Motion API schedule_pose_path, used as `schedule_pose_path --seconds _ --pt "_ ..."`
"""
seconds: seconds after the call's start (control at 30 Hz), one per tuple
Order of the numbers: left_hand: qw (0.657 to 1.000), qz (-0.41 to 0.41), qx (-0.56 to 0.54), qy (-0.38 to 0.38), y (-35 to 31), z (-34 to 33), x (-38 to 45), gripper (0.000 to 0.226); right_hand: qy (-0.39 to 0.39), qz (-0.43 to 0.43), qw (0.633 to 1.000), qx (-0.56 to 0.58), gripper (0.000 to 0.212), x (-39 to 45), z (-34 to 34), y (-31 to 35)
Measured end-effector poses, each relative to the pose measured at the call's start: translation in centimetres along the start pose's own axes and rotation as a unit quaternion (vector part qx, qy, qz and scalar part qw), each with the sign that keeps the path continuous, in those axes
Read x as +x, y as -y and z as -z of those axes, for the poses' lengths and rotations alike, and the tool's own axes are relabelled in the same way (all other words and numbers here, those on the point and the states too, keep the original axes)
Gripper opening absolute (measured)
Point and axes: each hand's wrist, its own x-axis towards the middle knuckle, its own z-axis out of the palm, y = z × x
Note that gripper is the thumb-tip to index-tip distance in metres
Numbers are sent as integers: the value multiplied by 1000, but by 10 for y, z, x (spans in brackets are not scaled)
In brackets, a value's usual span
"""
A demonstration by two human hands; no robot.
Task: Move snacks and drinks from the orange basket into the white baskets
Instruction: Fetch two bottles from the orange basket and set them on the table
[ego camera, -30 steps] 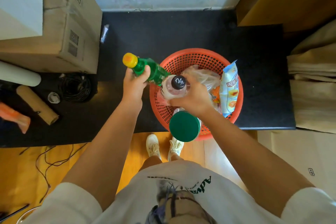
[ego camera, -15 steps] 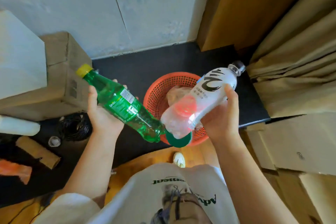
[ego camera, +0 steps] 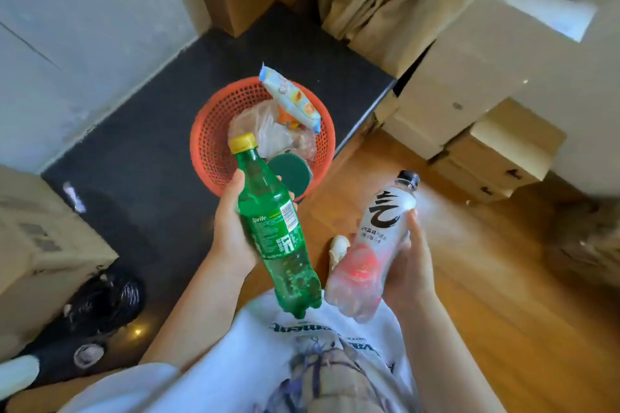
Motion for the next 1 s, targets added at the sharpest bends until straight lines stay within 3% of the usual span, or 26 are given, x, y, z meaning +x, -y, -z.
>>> schedule_pose_path --seconds 0.07,0.2,0.33,0.47,0.67,0.77,0.9,1.0 --pt "997 52 45 21 14 -5 -2 51 -7 19 999 42 64 -17 28 -4" --pt "979 122 139 88 51 -29 -8 64 -60 80 991 91 55 -62 82 -17" --pt "949 149 209 183 91 -57 -23 55 -144 157 973 93 64 -110 138 -36" --pt "912 188 264 250 143 -92 -54 67 -238 221 939 113 65 -163 202 -66" --pt "833 216 376 343 255 -136 -141 76 -355 280 864 221 70 -259 303 -121" --pt "788 229 410 399 319 -151 -195 66 -401 296 822 277 82 -312 351 -143" --pt "725 266 436 461 394 -168 -268 55 -438 343 760 336 73 -375 408 -169" --pt "680 287 462 492 442 -181 -313 66 -453 367 716 383 75 -414 441 -194"
